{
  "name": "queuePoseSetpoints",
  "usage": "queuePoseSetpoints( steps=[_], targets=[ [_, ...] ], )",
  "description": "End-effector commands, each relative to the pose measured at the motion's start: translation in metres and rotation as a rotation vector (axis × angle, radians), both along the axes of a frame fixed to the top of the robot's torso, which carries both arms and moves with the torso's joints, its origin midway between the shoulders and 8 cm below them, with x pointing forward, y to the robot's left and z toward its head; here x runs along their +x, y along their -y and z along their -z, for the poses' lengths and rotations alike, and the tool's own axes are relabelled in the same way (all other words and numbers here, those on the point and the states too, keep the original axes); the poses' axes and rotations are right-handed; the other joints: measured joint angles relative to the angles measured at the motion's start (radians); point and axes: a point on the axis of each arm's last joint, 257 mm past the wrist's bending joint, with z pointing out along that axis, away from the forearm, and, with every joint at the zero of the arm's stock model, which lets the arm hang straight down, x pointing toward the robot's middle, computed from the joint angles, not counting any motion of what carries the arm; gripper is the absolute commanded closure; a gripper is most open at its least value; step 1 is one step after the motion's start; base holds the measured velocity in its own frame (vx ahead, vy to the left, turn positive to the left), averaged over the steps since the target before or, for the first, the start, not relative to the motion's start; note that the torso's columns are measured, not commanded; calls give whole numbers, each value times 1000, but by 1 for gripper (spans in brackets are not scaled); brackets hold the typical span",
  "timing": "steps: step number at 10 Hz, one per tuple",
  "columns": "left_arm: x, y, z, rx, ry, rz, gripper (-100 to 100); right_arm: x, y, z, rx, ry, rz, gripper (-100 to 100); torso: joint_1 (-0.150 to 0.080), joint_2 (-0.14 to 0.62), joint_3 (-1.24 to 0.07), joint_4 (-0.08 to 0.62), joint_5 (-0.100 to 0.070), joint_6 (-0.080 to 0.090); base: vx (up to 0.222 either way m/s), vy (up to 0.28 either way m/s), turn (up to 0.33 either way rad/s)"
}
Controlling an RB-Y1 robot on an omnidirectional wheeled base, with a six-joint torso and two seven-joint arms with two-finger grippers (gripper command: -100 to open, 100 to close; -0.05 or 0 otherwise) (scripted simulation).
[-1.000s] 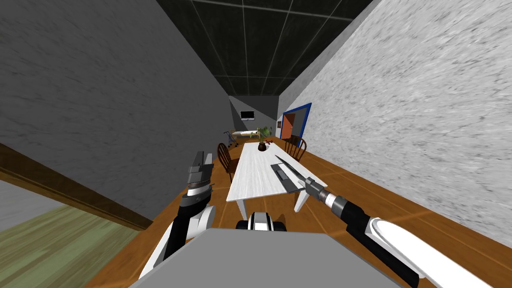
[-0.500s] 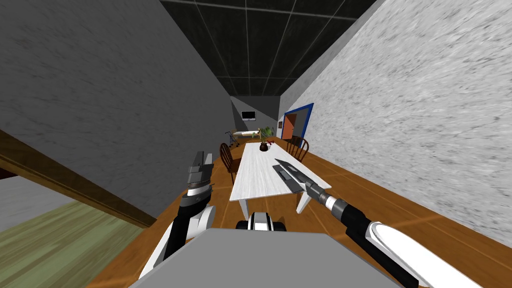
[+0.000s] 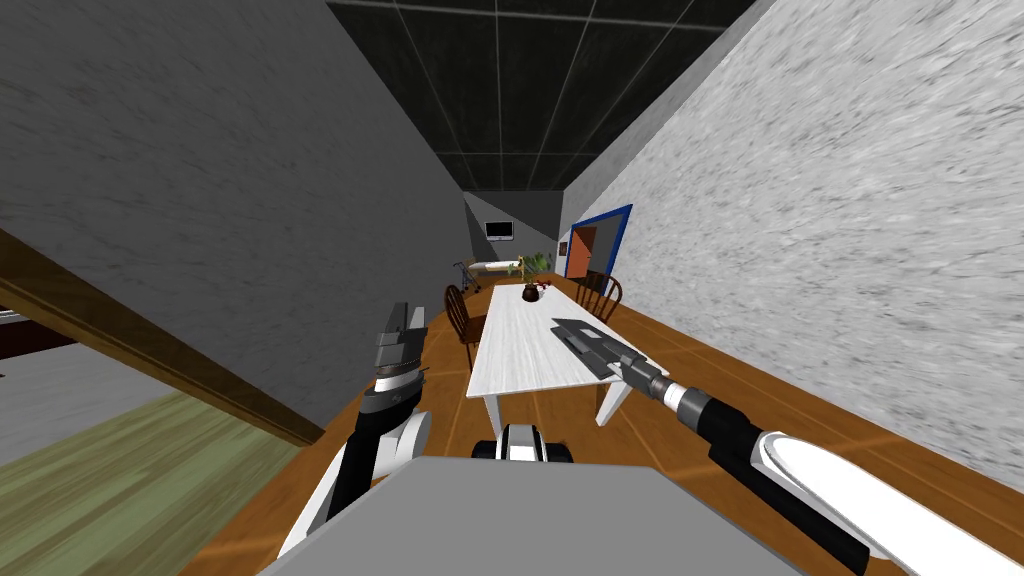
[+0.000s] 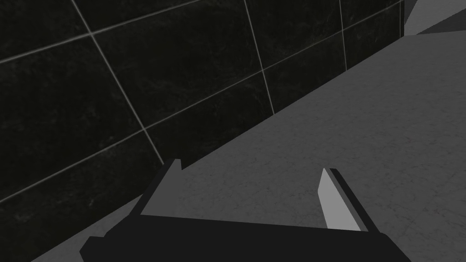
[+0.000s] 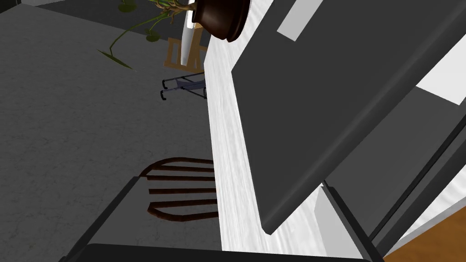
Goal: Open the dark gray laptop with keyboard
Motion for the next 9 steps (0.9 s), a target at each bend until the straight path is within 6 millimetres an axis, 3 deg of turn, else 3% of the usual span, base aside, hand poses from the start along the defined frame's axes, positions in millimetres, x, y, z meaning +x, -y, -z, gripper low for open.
queuePoseSetpoints(
  steps=[1,3,4,9],
  targets=[
    [0,0,0,0,0,0,0,5,11,-17,-1,2,2,-100,0,0,0,0,0,0,-28,34,23],
    [0,0,0,0,0,0,0,4,12,-18,-3,1,3,-100,0,-1,-1,0,0,0,-17,28,19],
    [0,0,0,0,0,0,0,4,12,-18,-1,0,3,0,-1,-2,-1,-1,-1,0,0,0,0],
    [0,0,0,0,0,0,0,3,12,-15,1,-7,3,0,0,0,0,0,0,0,0,0,0]
  ],
)
